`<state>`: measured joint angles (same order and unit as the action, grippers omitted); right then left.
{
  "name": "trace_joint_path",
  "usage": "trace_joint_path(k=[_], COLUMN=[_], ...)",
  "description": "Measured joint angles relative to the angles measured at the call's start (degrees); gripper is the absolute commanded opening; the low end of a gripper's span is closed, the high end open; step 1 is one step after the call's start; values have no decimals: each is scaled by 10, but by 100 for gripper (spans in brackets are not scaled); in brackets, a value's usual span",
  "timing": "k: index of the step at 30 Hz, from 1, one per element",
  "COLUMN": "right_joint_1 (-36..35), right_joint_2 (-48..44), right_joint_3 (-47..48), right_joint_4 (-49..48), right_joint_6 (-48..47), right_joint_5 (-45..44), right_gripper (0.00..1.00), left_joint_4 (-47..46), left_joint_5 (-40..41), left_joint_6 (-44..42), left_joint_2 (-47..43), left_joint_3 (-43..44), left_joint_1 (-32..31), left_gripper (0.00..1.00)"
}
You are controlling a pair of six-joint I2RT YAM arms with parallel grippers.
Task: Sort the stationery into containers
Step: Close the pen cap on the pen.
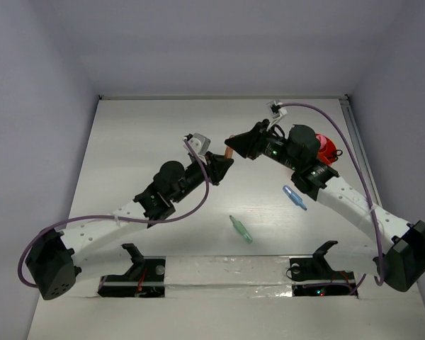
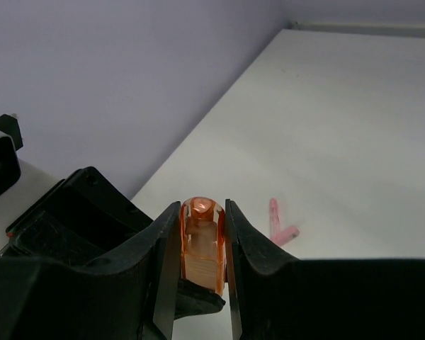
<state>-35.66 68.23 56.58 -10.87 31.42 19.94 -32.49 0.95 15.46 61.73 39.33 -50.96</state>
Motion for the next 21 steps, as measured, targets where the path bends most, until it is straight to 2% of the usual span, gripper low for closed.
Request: trace_joint_path(k=[9,17,21], right_joint_1=[-12,-28,-35], right_joint_2=[-20,-52,-70], right_joint_3=[-60,-95,-104], right_joint_4=[-129,-187,-175], right_joint_6=[34,45,45], right_joint_5=[-35,-79,-102], right_gripper=[0,0,0], left_joint_4=[55,115,124], left_joint_5=[6,-2,-17], left_joint_6=[2,-3,-1], left_joint_2=[-5,-4,2], left_joint_3=[49,101,107], left_joint_1=[-2,-10,-11], left_gripper=[0,0,1])
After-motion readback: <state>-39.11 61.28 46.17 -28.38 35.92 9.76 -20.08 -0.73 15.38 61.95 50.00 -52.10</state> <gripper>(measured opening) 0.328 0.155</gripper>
